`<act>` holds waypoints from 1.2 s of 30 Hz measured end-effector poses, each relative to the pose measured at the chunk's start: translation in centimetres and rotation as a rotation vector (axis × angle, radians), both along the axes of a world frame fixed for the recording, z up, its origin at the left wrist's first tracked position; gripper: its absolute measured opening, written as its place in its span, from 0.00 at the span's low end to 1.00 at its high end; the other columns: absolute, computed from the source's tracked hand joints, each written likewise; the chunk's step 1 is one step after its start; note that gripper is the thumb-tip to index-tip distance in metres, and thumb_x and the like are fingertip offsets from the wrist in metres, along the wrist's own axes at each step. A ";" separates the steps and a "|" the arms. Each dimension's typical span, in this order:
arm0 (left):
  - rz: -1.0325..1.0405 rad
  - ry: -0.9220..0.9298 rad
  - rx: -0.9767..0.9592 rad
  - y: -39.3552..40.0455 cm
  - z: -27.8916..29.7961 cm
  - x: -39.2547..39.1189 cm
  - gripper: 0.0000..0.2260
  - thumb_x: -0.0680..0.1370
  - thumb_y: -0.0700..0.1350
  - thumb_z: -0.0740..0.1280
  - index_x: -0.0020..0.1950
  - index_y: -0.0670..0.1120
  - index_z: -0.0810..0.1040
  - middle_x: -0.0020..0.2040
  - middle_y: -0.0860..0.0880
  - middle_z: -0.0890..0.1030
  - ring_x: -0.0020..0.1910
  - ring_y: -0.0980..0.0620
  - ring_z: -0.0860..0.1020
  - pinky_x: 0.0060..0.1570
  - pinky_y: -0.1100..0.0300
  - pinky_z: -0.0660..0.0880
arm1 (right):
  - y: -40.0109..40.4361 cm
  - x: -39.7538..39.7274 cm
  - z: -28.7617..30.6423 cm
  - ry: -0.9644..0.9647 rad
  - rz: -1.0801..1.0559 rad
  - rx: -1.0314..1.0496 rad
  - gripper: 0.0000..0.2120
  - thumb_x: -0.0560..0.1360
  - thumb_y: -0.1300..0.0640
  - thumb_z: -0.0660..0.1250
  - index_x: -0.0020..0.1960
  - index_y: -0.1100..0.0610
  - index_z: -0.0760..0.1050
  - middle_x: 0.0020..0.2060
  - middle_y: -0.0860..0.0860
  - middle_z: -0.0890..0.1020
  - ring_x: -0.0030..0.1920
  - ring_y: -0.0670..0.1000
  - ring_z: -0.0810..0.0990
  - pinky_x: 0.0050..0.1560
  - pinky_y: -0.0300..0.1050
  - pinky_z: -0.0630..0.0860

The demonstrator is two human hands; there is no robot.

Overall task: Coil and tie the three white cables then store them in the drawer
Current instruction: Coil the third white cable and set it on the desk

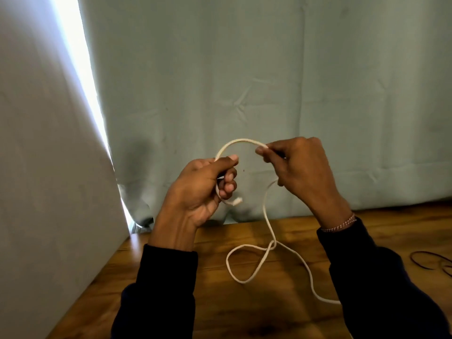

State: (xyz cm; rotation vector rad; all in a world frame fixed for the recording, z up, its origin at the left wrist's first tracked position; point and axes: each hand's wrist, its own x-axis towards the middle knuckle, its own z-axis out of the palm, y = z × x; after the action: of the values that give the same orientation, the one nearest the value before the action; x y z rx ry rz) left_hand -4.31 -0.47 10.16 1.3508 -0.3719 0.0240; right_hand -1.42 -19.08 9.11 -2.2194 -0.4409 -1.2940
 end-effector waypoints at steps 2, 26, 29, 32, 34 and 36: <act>-0.140 -0.040 -0.061 -0.1 0.1 -0.4 0.08 0.81 0.43 0.65 0.45 0.40 0.78 0.28 0.48 0.73 0.27 0.54 0.72 0.27 0.65 0.71 | 0.1 -0.1 -0.2 0.015 -0.004 0.229 0.17 0.78 0.41 0.66 0.48 0.52 0.86 0.34 0.46 0.85 0.23 0.45 0.79 0.33 0.48 0.82; -0.373 -0.165 -0.232 -0.6 -0.6 0.4 0.20 0.83 0.47 0.55 0.69 0.38 0.75 0.22 0.50 0.69 0.16 0.58 0.60 0.19 0.67 0.57 | 2.6 -3.2 0.3 0.480 0.050 -0.518 0.15 0.79 0.45 0.66 0.57 0.52 0.84 0.41 0.47 0.85 0.41 0.45 0.79 0.51 0.49 0.80; -0.331 -0.218 -0.230 -0.6 -0.4 0.2 0.17 0.82 0.41 0.57 0.68 0.38 0.75 0.37 0.46 0.82 0.21 0.59 0.66 0.25 0.67 0.63 | 2.8 -3.3 0.2 0.362 0.021 -0.506 0.15 0.81 0.44 0.63 0.58 0.50 0.83 0.35 0.45 0.78 0.38 0.46 0.77 0.49 0.48 0.79; -0.395 -0.229 -0.243 -0.7 -0.2 -0.1 0.18 0.84 0.43 0.53 0.65 0.36 0.75 0.57 0.39 0.84 0.42 0.52 0.82 0.44 0.62 0.80 | 2.4 -3.2 0.1 0.314 -0.018 -0.461 0.14 0.82 0.45 0.61 0.55 0.51 0.81 0.37 0.47 0.79 0.40 0.47 0.76 0.50 0.49 0.78; -0.421 -0.198 -0.243 -0.7 -0.2 -0.2 0.21 0.85 0.46 0.48 0.66 0.36 0.75 0.62 0.37 0.81 0.58 0.44 0.82 0.57 0.57 0.80 | 2.2 -3.2 0.1 0.330 -0.002 -0.465 0.14 0.82 0.46 0.60 0.59 0.50 0.81 0.41 0.47 0.81 0.42 0.47 0.76 0.52 0.48 0.78; -0.429 -0.168 -0.265 -0.7 -0.2 -0.1 0.23 0.85 0.48 0.46 0.66 0.35 0.74 0.63 0.37 0.80 0.63 0.41 0.80 0.61 0.55 0.78 | 2.3 -3.2 0.2 0.371 0.038 -0.461 0.15 0.82 0.46 0.61 0.62 0.49 0.81 0.44 0.48 0.83 0.42 0.46 0.75 0.54 0.47 0.78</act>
State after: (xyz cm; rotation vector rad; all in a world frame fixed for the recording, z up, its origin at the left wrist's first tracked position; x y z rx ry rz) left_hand -4.42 -1.15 9.92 0.9897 -0.7681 -0.1653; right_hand -4.63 -16.79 9.30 -2.7403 -0.6830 -0.7833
